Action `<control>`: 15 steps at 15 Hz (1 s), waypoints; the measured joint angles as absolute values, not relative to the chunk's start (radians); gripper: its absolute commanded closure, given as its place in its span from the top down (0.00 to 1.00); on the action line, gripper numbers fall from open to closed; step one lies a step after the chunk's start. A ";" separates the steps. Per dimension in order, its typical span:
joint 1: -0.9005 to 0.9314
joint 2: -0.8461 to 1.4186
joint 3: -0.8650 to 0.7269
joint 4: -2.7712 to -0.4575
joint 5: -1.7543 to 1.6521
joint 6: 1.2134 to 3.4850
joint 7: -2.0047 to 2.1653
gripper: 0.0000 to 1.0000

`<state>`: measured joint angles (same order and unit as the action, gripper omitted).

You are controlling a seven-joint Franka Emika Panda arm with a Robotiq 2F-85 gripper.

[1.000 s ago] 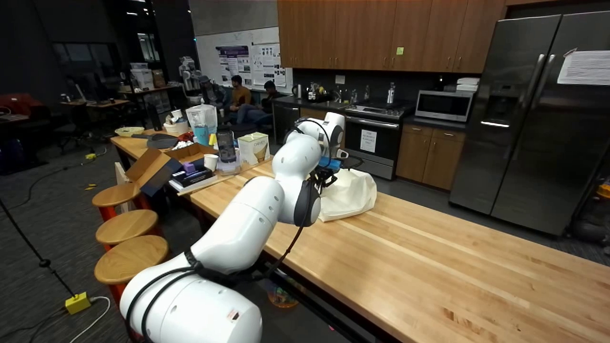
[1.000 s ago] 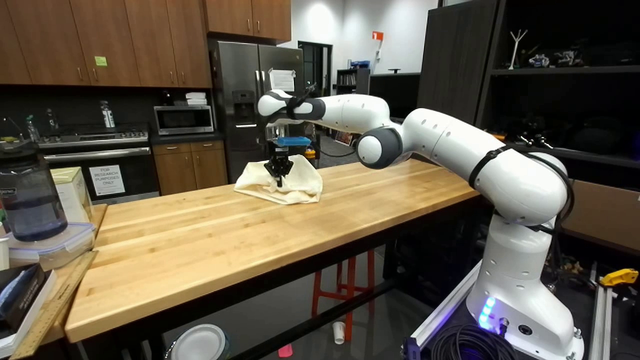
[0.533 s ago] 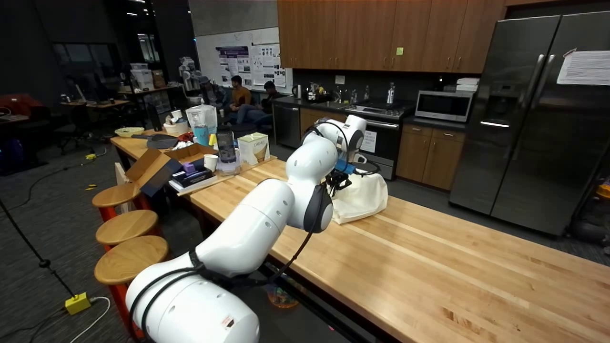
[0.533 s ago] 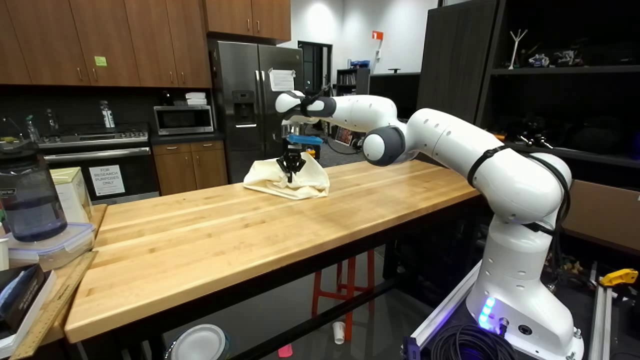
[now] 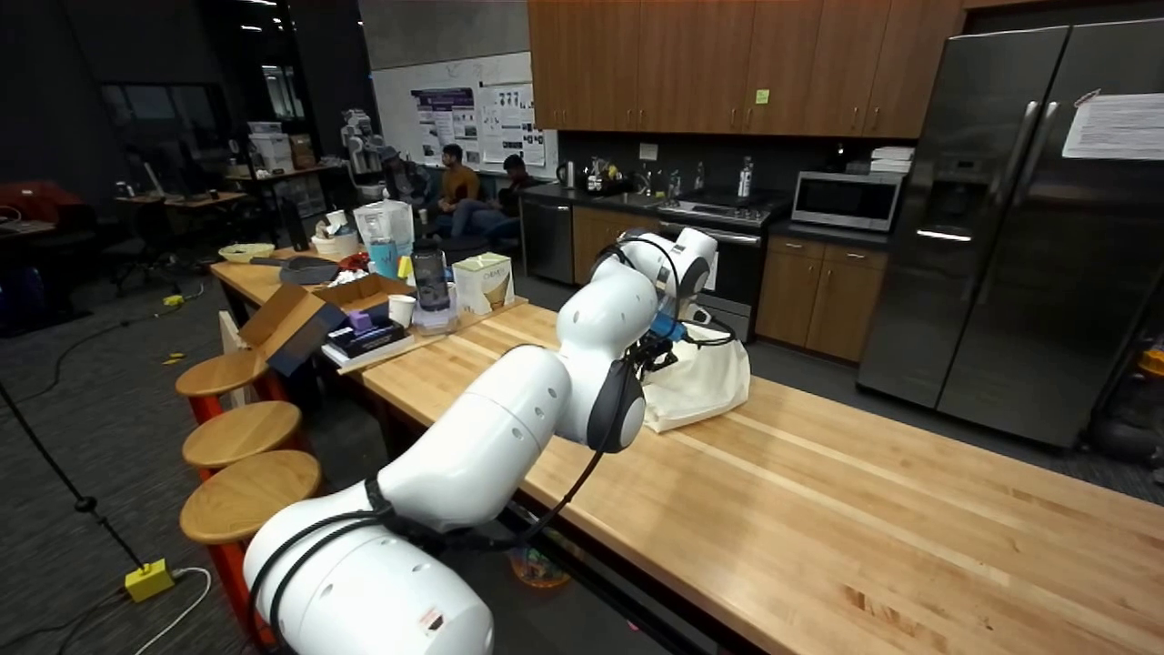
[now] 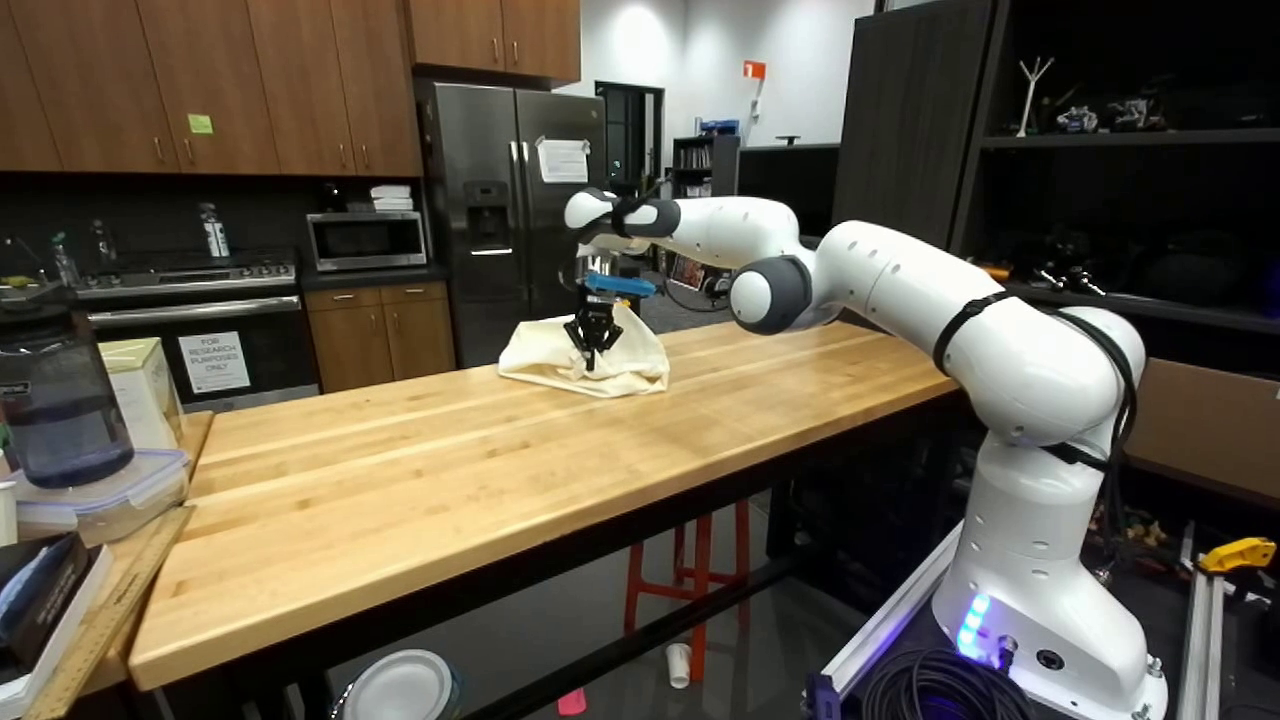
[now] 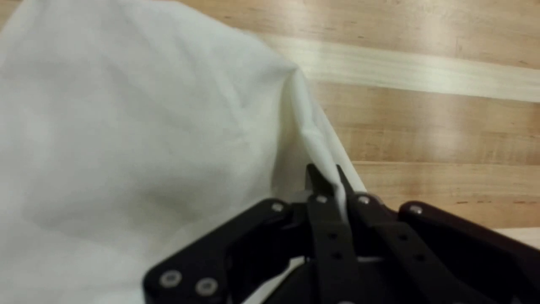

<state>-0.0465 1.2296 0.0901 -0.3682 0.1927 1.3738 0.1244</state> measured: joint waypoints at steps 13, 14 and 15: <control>0.189 1.156 0.063 -0.356 0.033 1.226 0.096 0.02; 0.204 1.151 0.060 -0.357 0.023 1.217 0.093 0.29; 0.217 1.148 0.058 -0.357 0.015 1.208 0.093 0.30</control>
<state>0.2171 1.1482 0.0576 -0.3568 0.0150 1.2084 0.0932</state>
